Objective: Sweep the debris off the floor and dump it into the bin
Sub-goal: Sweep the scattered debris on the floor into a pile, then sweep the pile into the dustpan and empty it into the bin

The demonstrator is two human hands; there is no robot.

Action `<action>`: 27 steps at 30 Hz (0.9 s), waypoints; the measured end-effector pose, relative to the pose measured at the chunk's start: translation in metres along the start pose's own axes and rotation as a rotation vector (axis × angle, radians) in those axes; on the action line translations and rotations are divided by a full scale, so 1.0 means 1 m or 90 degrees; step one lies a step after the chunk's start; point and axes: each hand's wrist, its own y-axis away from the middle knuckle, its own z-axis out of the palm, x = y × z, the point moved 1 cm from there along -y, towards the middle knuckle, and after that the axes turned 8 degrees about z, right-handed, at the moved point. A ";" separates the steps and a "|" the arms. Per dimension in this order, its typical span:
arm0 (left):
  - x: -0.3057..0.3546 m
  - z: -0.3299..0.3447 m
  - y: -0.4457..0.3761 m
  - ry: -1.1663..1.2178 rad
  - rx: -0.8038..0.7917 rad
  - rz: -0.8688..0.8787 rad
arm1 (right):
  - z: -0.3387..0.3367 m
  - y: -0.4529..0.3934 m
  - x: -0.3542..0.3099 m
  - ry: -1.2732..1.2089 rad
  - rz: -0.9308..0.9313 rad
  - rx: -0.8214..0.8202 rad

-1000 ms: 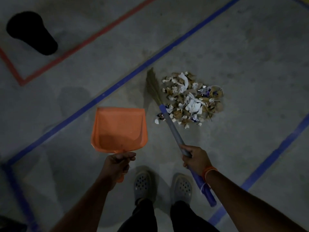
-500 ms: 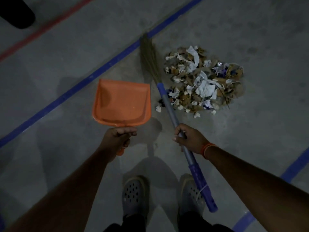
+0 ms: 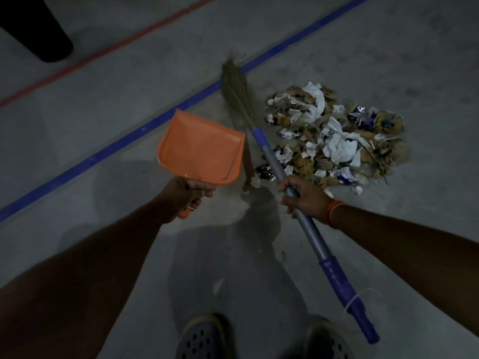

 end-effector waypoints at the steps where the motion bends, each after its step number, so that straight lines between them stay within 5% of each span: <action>1: -0.002 0.000 -0.005 0.006 -0.022 0.000 | -0.001 -0.003 0.001 0.000 -0.022 0.010; 7: 0.017 -0.015 -0.029 -0.047 -0.173 -0.041 | -0.006 -0.016 0.010 0.027 -0.001 -0.023; 13: 0.035 -0.019 -0.034 -0.119 -0.196 -0.051 | -0.008 -0.019 0.008 0.117 0.041 -0.005; 18: 0.042 -0.020 -0.032 -0.110 -0.198 -0.034 | -0.009 -0.022 0.006 0.157 -0.068 0.097; 27: 0.047 -0.033 -0.031 -0.085 -0.172 -0.031 | -0.011 -0.020 -0.005 0.136 0.030 -0.036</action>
